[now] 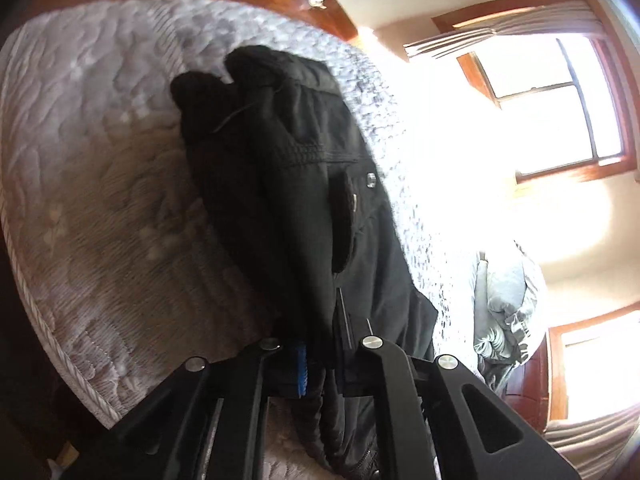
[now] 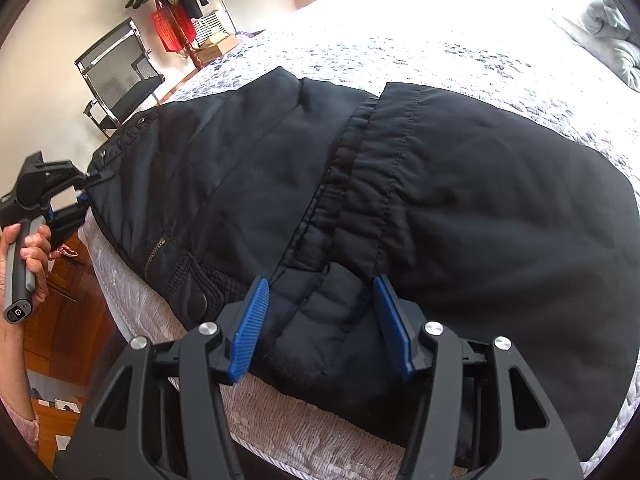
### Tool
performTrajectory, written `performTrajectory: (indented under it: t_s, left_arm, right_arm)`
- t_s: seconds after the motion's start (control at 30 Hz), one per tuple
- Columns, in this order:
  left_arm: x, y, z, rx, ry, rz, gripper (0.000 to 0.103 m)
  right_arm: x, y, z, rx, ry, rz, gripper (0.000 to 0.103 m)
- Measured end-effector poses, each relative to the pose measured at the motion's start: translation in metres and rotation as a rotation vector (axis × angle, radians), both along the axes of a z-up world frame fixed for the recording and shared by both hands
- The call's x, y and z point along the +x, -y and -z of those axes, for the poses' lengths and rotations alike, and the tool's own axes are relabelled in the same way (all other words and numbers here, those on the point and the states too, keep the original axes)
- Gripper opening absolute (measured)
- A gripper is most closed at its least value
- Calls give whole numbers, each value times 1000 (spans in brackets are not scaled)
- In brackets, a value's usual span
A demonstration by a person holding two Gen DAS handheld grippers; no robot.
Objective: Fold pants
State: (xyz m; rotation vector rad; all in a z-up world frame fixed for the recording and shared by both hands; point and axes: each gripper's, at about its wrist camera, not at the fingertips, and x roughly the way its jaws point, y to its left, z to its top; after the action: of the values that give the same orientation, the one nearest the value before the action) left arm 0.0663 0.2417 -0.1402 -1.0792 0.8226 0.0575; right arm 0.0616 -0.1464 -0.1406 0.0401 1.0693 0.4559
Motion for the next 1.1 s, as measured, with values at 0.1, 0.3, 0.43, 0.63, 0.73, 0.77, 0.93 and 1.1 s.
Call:
performTrajectory:
  t_s: [0.1, 0.3, 0.43, 0.63, 0.73, 0.77, 0.93, 1.1]
  left_arm:
    - [11, 24, -36, 73, 94, 67, 9]
    - [22, 87, -89, 239, 241, 236, 9]
    - [24, 141, -107, 341, 294, 389, 10]
    - [11, 213, -100, 531, 260, 618, 14]
    - [6, 241, -80, 611, 222, 719, 15]
    - [2, 251, -74, 653, 214, 756, 16]
    - [-16, 298, -50, 837, 185, 954, 24]
    - [-20, 305, -37, 803, 145, 1033, 35]
  right_arm:
    - [0, 2, 1, 12, 1, 2, 54]
    - [-1, 11, 1, 61, -3, 15, 54]
    - [-2, 21, -5, 112, -5, 40, 53]
    - [-7, 48, -20, 127, 28, 111, 53]
    - [-6, 63, -22, 121, 31, 152, 53]
    - [-5, 68, -21, 120, 30, 164, 53]
    - [-3, 90, -19, 162, 19, 218, 53]
    - [-4, 102, -20, 149, 19, 247, 53]
